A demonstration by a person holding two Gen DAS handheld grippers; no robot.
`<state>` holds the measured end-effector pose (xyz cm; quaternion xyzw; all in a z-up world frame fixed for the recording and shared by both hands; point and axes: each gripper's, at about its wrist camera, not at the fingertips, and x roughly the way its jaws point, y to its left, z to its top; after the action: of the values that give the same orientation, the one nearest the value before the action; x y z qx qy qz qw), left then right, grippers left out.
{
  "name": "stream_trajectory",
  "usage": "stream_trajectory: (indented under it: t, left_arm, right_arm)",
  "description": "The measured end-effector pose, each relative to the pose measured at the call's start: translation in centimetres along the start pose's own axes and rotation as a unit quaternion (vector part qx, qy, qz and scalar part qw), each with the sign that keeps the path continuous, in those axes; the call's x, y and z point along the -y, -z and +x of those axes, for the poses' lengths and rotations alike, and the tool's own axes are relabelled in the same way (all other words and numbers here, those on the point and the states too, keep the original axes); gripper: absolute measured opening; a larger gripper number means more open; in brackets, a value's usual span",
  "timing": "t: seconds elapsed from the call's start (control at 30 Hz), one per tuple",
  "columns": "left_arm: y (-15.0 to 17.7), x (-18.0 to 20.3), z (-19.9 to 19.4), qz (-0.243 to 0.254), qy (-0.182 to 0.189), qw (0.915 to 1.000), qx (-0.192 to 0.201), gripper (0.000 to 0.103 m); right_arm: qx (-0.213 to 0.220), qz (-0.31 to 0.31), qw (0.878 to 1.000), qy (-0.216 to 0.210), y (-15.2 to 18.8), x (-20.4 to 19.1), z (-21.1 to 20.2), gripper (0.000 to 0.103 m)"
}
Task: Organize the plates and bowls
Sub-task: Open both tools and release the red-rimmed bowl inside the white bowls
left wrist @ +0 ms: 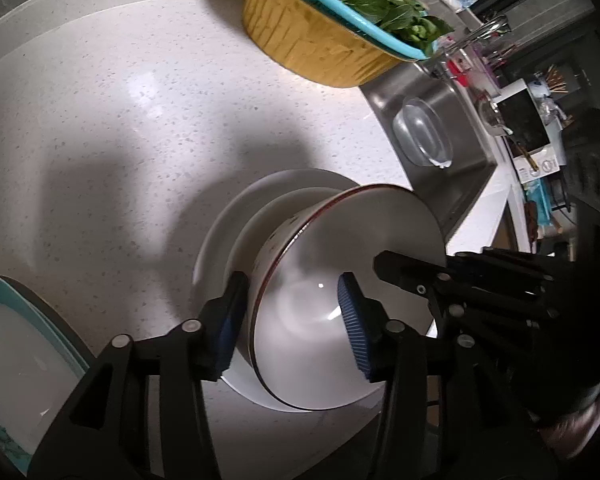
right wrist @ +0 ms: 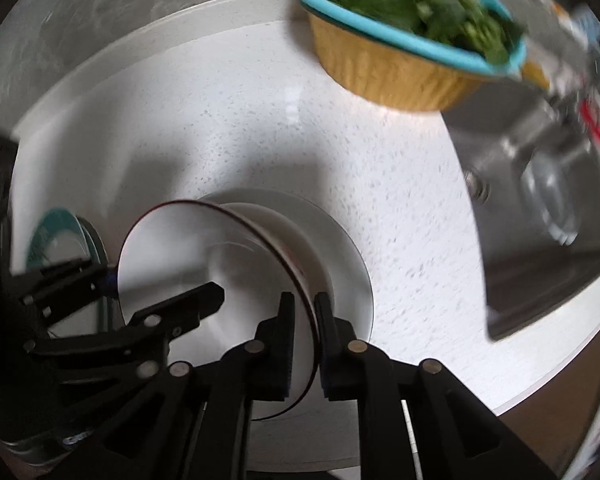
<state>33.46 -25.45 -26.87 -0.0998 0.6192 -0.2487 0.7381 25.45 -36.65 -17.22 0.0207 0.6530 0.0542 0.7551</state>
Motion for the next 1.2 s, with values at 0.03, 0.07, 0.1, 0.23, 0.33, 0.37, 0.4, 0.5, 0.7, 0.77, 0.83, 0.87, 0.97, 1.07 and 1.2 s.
stream_trajectory:
  t: [0.03,0.07,0.1,0.23,0.33,0.37,0.4,0.5,0.7,0.77,0.83,0.87,0.97,1.07,1.2]
  left_arm:
    - [0.0,0.2,0.0,0.002,0.000,1.0000,0.001,0.045]
    - [-0.1,0.3,0.0,0.002,-0.001,1.0000,0.002,0.045]
    - [-0.1,0.3,0.0,0.001,-0.002,1.0000,0.001,0.045]
    - [-0.3,0.4,0.1,-0.002,0.000,1.0000,0.000,0.046]
    - [-0.4,0.4,0.2,-0.004,0.003,1.0000,0.000,0.046]
    - [-0.4,0.3,0.2,-0.005,0.005,1.0000,0.000,0.046]
    - [-0.3,0.1,0.1,-0.008,0.009,0.9999,0.001,0.046]
    - [-0.3,-0.3,0.1,-0.018,0.021,0.9996,0.003,0.049]
    - [-0.2,-0.4,0.1,-0.030,0.030,0.9991,0.003,0.050]
    - [-0.2,-0.7,0.1,-0.042,0.037,0.9985,0.000,0.051]
    - [0.0,-0.8,-0.1,-0.046,0.043,0.9980,0.000,0.055]
    - [0.0,-0.8,-0.2,-0.045,0.042,0.9981,0.002,0.056]
    - [0.1,-0.7,-0.4,-0.048,0.046,0.9978,0.006,0.056]
    - [0.0,-0.5,-0.5,-0.045,0.038,0.9982,0.009,0.058]
    - [0.0,-0.3,-0.5,-0.042,0.035,0.9984,0.012,0.061]
  right_arm:
    - [-0.001,0.014,1.000,-0.014,0.1,0.6,0.1,0.014]
    - [-0.002,0.018,1.000,-0.017,0.1,0.9,0.2,0.012]
    - [-0.001,0.020,1.000,-0.021,0.3,1.0,0.3,0.011]
    - [-0.002,0.031,0.999,-0.039,0.4,1.2,0.3,0.014]
    - [-0.002,0.034,0.998,-0.047,0.5,1.2,0.3,0.018]
    - [-0.002,0.032,0.998,-0.046,0.6,1.1,0.3,0.018]
    - [-0.002,0.033,0.998,-0.048,0.6,1.1,0.3,0.020]
    - [0.003,0.058,0.995,-0.079,1.0,2.0,0.1,0.025]
    - [0.006,0.091,0.989,-0.116,1.0,3.1,0.1,0.025]
    - [0.008,0.092,0.989,-0.117,1.0,3.1,-0.1,0.025]
    - [0.006,0.099,0.988,-0.121,1.0,3.2,-0.2,0.025]
    - [0.005,0.102,0.987,-0.123,1.0,3.3,-0.3,0.025]
    - [0.012,0.085,0.991,-0.099,0.9,3.2,-0.4,0.018]
    - [0.028,0.047,0.997,-0.047,0.9,2.3,-0.7,0.017]
    - [0.025,0.036,0.998,-0.041,0.9,2.3,-0.2,0.017]
